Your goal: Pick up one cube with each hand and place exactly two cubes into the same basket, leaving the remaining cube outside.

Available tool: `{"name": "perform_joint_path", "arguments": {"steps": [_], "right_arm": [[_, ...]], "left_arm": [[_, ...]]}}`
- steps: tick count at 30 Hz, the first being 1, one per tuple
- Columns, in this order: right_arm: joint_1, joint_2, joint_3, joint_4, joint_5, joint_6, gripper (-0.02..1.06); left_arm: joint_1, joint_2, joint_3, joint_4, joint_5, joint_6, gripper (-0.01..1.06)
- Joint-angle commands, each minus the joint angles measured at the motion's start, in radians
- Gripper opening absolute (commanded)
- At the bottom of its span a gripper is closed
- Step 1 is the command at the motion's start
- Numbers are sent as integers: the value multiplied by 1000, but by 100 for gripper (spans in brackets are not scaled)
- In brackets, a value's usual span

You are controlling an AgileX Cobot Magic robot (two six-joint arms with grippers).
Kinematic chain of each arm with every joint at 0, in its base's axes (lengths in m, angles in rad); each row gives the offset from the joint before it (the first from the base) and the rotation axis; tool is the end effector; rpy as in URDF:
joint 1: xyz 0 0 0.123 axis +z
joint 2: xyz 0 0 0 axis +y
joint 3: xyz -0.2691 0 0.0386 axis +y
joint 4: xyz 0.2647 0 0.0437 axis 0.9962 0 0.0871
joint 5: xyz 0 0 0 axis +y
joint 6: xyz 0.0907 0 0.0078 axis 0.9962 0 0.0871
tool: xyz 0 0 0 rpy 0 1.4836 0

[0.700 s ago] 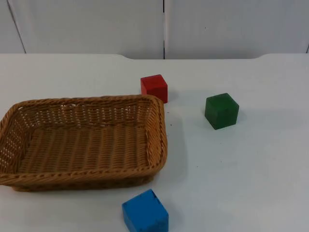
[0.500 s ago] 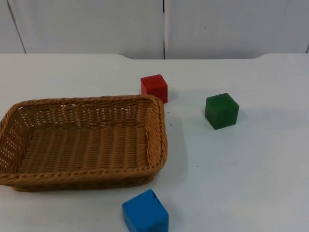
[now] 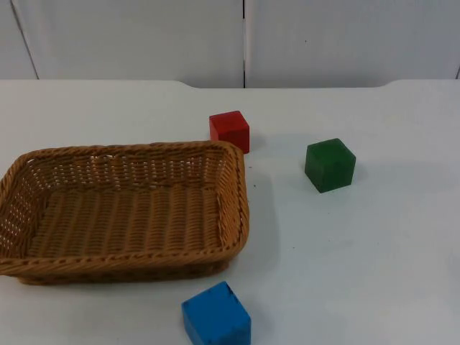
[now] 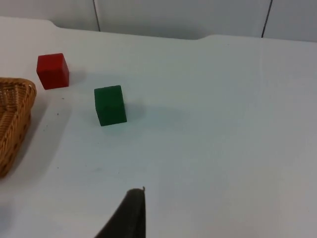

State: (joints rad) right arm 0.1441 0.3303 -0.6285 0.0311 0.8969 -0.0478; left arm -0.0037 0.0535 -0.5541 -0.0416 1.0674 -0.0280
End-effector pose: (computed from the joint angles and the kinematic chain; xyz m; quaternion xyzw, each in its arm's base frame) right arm 0.0763 0.0133 0.3217 -0.0804 0.8591 0.0397 0.5038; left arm 0.0252 -0.0034 0.2993 -0.0095 0.8546 -0.0290 0.5184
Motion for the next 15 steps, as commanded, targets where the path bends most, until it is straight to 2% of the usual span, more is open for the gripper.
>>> {"name": "perform_joint_path", "arguments": {"steps": [1,10,15], "right_arm": [[-6,44,-8,6,-46,-9,105],[-6,211,-12,8,-118,-9,105],[-6,313,-52,30,-118,-9,105]], "left_arm": [[2,34,-11,-39,-7,-4,105],[2,138,-41,-85,-10,-4,105],[2,183,-41,-126,-14,-4,105]]}}
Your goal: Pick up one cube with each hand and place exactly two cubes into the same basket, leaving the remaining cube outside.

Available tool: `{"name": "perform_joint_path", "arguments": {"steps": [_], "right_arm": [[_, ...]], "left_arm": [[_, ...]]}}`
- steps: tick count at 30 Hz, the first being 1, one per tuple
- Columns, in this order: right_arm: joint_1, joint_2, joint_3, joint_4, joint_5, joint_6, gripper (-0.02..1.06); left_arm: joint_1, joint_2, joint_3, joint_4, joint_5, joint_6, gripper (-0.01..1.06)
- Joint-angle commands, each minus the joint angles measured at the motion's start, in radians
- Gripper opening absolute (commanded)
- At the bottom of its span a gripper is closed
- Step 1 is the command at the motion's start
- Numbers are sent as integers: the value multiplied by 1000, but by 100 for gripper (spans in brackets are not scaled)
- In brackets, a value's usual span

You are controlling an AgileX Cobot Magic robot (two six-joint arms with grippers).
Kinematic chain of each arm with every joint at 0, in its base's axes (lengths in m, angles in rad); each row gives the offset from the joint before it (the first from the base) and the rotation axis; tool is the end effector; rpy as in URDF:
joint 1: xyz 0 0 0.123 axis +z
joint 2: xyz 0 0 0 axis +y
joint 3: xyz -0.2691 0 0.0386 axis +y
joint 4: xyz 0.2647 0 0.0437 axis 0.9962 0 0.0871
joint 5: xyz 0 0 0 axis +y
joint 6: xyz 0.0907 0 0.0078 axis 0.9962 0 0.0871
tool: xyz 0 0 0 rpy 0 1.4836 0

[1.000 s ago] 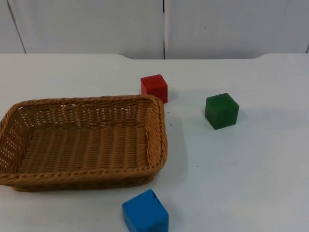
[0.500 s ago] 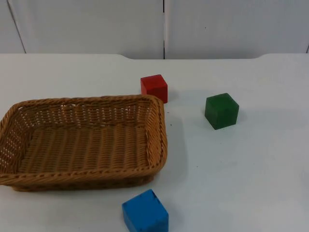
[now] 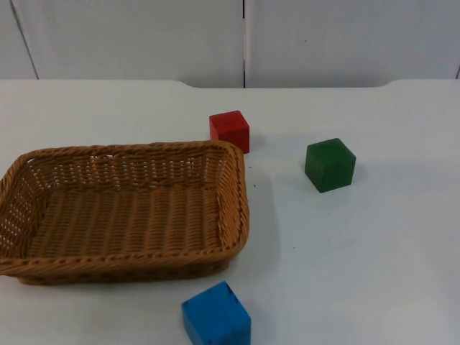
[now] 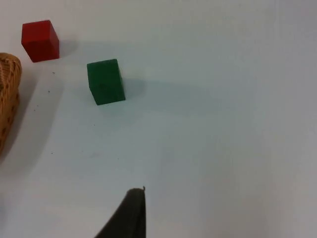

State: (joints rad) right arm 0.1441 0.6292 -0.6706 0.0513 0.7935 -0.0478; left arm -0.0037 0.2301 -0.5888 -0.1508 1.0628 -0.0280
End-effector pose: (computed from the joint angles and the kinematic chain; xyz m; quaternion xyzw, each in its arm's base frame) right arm 0.1374 0.0233 0.3110 -0.0780 0.8955 0.0453 0.4358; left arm 0.0531 -0.0122 0.3038 -0.0131 0.8858 -0.0825 0.4565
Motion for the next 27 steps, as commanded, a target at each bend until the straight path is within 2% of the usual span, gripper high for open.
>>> {"name": "perform_joint_path", "arguments": {"steps": [1,14,27], "right_arm": [[-6,36,-25,17,-14,-9,105],[-6,341,-164,64,-40,-26,105],[-6,543,-309,67,-65,-49,103]], "left_arm": [[2,18,-6,-24,-12,-4,105],[2,90,-6,-58,-36,-4,105],[2,210,-6,-112,-58,50,105]]}}
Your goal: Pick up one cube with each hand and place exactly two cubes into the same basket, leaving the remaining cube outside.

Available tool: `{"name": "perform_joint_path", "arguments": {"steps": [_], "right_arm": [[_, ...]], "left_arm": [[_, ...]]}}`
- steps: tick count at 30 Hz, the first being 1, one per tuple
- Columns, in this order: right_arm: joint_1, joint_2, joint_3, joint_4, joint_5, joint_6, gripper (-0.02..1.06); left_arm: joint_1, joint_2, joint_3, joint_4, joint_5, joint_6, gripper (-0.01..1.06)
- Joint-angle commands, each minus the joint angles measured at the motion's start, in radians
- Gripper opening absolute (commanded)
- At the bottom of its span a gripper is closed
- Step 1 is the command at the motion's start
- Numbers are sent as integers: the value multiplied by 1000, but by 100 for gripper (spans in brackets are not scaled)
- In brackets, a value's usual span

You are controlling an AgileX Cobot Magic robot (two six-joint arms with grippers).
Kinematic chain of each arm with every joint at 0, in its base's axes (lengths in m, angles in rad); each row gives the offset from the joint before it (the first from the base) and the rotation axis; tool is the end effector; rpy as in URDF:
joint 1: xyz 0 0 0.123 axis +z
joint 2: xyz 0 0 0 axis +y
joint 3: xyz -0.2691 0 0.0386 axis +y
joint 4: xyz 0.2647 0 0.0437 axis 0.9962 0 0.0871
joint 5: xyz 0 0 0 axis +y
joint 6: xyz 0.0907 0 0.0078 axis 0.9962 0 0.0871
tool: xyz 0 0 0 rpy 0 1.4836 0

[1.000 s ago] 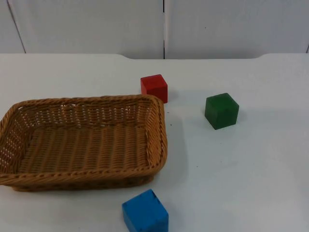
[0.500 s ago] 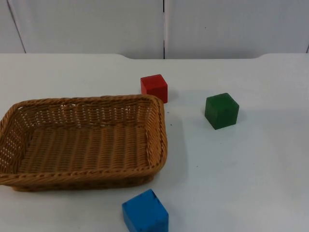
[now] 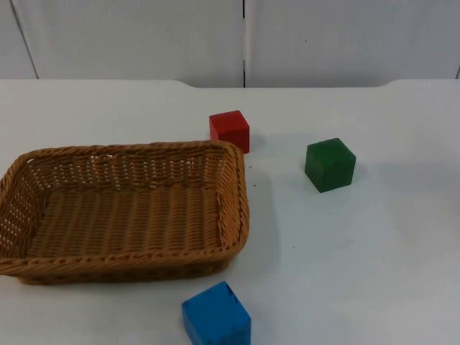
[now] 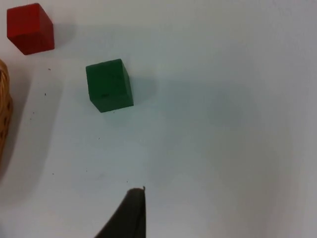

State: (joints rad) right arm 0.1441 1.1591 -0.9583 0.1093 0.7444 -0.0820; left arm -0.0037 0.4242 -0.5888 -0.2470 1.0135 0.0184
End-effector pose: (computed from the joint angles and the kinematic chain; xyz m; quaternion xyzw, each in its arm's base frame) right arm 0.2517 0.0433 0.3065 -0.0810 0.9326 0.0595 0.3467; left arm 0.0897 -0.0192 0.2948 -0.0087 0.9124 -0.1189 0.3915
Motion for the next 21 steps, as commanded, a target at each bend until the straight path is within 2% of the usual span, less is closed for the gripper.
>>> {"name": "perform_joint_path", "arguments": {"steps": [1,7,10,17,21], "right_arm": [[-6,32,-33,10,-25,-15,103],[35,126,-107,0,-39,-21,103],[90,202,-166,0,-37,-58,103],[166,347,-279,-2,-35,-66,103],[171,411,-328,-2,-37,-69,103]], "left_arm": [[2,30,-6,-24,-9,11,105],[2,110,-6,-140,-7,151,105],[2,165,-6,-230,-6,227,105],[2,233,-6,-303,-2,288,105],[2,240,-6,-318,1,290,105]]}}
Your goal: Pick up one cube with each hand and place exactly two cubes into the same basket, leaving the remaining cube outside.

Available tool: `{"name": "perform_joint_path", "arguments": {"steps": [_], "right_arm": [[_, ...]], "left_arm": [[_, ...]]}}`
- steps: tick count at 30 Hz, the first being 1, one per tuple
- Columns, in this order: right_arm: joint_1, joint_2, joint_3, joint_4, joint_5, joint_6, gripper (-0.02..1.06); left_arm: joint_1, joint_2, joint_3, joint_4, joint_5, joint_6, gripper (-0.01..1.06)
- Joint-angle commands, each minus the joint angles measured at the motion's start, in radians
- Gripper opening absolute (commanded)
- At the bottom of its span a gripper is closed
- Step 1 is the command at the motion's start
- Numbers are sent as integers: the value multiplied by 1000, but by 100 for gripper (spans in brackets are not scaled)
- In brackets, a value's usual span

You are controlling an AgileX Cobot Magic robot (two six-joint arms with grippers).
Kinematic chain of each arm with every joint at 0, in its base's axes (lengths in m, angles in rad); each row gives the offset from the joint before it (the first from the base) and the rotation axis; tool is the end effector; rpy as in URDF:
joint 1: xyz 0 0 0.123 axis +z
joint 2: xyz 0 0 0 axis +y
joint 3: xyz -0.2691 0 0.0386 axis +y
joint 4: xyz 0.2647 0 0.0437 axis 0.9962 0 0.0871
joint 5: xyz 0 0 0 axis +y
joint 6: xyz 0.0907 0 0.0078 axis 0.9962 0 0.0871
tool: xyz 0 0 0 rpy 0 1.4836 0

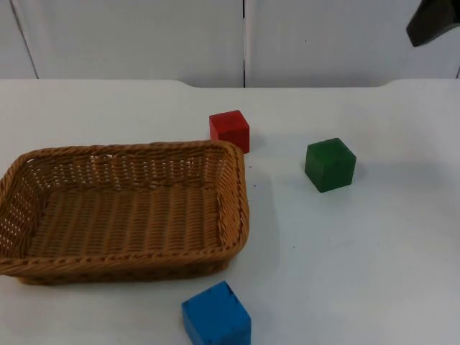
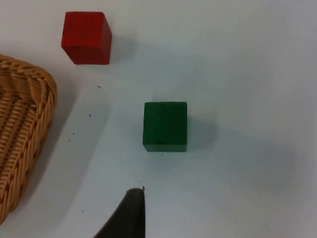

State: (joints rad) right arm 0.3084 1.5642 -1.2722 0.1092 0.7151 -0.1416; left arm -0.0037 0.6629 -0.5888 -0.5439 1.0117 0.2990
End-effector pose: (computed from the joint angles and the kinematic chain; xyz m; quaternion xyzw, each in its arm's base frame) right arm 0.3392 0.1149 0.2858 -0.1842 0.9284 0.0735 0.3142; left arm 0.1277 -0.0404 0.2776 0.0677 0.9245 -0.2159 0.3069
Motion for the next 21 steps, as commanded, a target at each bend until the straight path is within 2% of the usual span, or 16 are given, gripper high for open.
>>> {"name": "perform_joint_path", "arguments": {"steps": [1,12,21], "right_arm": [[6,29,-27,-2,-8,-9,103],[6,209,-144,2,-10,-39,103],[6,292,-154,4,-80,-39,103]], "left_arm": [[2,1,-6,-29,3,10,105],[2,7,-6,-92,29,9,105],[2,61,-6,-110,21,-15,105]]}}
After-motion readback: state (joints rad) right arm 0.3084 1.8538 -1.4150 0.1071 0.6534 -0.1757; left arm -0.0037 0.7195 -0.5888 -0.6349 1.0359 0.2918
